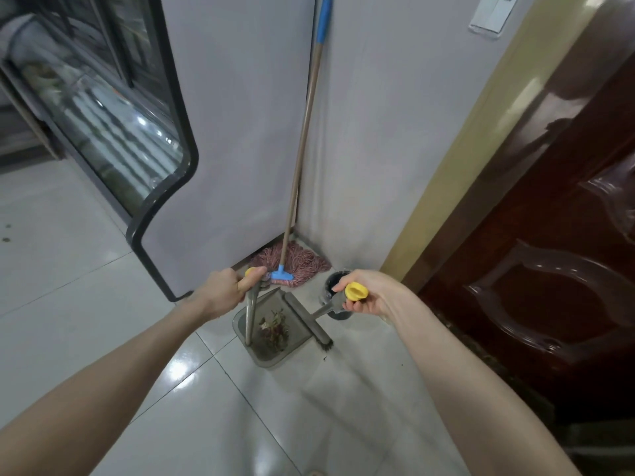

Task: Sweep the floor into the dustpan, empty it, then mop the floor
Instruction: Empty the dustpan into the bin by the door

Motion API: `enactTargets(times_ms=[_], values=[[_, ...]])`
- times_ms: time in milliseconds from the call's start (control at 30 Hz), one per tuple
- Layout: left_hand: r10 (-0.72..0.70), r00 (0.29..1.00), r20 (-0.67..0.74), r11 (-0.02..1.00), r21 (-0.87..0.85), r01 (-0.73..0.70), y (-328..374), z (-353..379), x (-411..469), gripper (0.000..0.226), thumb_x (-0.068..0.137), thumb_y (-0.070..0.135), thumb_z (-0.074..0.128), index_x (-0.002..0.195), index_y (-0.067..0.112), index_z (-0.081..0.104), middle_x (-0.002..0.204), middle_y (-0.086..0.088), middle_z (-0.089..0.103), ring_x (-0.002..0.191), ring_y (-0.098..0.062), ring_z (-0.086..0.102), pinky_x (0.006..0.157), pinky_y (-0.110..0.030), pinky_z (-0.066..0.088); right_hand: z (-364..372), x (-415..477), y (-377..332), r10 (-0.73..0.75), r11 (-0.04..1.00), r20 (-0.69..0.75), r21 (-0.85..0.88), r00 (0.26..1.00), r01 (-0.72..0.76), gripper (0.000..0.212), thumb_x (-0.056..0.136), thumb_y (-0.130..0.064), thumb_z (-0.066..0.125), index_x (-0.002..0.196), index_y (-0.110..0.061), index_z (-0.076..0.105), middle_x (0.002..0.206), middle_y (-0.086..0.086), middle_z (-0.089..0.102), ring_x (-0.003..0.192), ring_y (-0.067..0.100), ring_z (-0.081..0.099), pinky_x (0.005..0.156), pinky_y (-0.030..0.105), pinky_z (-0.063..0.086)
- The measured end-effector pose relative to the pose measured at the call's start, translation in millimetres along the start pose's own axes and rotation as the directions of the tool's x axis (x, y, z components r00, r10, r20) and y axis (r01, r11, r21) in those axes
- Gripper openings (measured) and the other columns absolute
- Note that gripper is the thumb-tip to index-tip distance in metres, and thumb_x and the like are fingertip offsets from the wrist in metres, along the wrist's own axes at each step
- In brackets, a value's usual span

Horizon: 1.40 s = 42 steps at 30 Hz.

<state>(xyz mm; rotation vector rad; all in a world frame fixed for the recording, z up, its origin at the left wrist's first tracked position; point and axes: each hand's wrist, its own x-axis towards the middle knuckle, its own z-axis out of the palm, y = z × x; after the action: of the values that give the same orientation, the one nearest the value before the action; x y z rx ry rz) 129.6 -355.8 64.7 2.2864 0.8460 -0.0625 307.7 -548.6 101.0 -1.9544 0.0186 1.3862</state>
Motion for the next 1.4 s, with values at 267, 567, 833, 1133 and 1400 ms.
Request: enactTargets(times_ms=[267,567,833,1133,1400], values=[[0.0,0.999,-0.035,1.0,-0.011,0.0,0,12,-2,0.068,0.093,0.059,0.033,0.053,0.007,0.054,0.05,-0.003,0.052,0.048,-0.015,0.05,0.057,-0.027,0.039,4,16,3,-0.006,1.0,0.036,-0.002,0.999,0.006,0.013,0.088,-0.008,0.06,0.081,-0.004,0.049,0.065,0.008,0.044,0.028,0.009,0.045,0.03,0.013,0.036],[-0.044,0.999,-0.008,0.999,-0.026,0.043,-18,38,-12,0.067,0.095,0.056,0.035,0.056,0.005,0.054,0.05,-0.003,0.051,0.049,-0.017,0.049,0.058,-0.028,0.04,-10,20,31,0.076,0.991,-0.026,0.112,0.997,-0.073,0.012,0.088,-0.008,0.06,0.082,-0.001,0.052,0.063,0.009,0.044,0.025,0.009,0.043,0.032,0.012,0.038],[-0.077,0.995,0.066,0.995,-0.06,0.081,-48,69,-17,0.071,0.089,0.063,0.035,0.054,0.003,0.051,0.052,-0.011,0.047,0.053,-0.025,0.046,0.066,-0.036,0.045,-24,39,89,0.148,0.953,-0.105,0.281,0.983,-0.113,0.011,0.085,-0.002,0.059,0.077,-0.002,0.051,0.065,0.01,0.044,0.031,0.01,0.045,0.029,0.013,0.034],[-0.18,0.975,0.128,0.978,-0.081,0.191,-59,86,-23,0.07,0.092,0.061,0.037,0.055,0.004,0.053,0.049,-0.005,0.049,0.048,-0.019,0.048,0.051,-0.028,0.038,-6,81,135,0.168,0.931,-0.258,0.358,0.951,-0.067,0.006,0.08,0.004,0.063,0.076,0.002,0.06,0.072,0.014,0.052,0.056,0.02,0.051,0.039,0.02,0.05],[-0.202,0.965,0.169,0.975,-0.057,0.214,-56,92,-18,0.069,0.092,0.062,0.036,0.057,0.004,0.052,0.05,-0.005,0.048,0.047,-0.018,0.048,0.049,-0.027,0.036,12,120,137,0.136,0.94,-0.242,0.336,0.961,-0.049,0.013,0.081,0.005,0.063,0.093,0.006,0.058,0.072,0.013,0.051,0.054,0.021,0.05,0.038,0.021,0.05]])
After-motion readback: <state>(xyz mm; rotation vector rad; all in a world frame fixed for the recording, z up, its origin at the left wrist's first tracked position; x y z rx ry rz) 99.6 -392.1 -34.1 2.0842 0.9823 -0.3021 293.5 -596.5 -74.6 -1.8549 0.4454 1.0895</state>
